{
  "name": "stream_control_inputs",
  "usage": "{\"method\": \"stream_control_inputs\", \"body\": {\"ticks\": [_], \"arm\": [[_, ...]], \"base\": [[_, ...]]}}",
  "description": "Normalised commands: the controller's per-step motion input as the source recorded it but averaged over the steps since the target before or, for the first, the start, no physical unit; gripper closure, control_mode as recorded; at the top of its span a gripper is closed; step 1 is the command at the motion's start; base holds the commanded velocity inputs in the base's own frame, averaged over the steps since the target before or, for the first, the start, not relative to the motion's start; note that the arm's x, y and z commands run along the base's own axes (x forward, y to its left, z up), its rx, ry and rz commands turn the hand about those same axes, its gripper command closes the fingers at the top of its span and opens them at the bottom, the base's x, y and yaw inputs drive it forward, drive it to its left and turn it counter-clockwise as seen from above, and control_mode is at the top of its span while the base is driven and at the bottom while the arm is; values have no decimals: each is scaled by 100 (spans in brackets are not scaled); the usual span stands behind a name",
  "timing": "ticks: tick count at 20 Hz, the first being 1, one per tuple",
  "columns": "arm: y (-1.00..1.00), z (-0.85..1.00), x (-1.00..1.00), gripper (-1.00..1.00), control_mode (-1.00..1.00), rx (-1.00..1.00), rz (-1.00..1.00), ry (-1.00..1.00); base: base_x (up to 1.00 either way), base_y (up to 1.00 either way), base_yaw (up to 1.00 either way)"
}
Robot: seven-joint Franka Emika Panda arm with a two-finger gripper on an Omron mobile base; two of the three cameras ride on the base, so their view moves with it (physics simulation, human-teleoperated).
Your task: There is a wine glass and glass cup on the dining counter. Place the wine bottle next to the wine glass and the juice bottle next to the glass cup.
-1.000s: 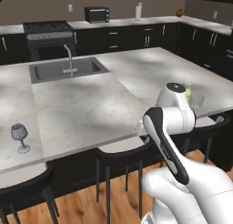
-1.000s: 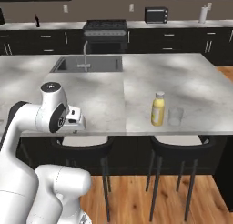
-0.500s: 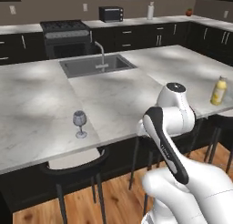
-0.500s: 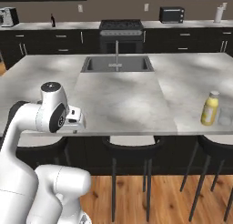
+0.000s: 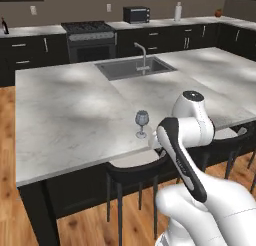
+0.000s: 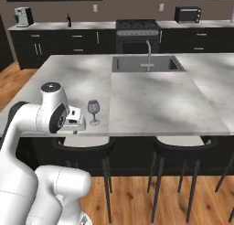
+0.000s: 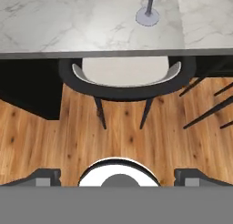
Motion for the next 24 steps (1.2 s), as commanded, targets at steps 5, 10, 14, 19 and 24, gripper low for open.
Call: {"method": "stream_control_inputs", "body": {"ticks": [5, 10, 14, 19, 24], "arm": [[0, 0, 0, -100, 100, 0, 0, 0], [0, 0, 0, -100, 100, 0, 0, 0], [0, 0, 0, -100, 100, 0, 0, 0], [0, 0, 0, -100, 100, 0, 0, 0], [0, 0, 0, -100, 100, 0, 0, 0]], "base": [[1, 90, 0], [7, 90, -3], [18, 86, -10], [24, 84, -11], [25, 85, -10]]}}
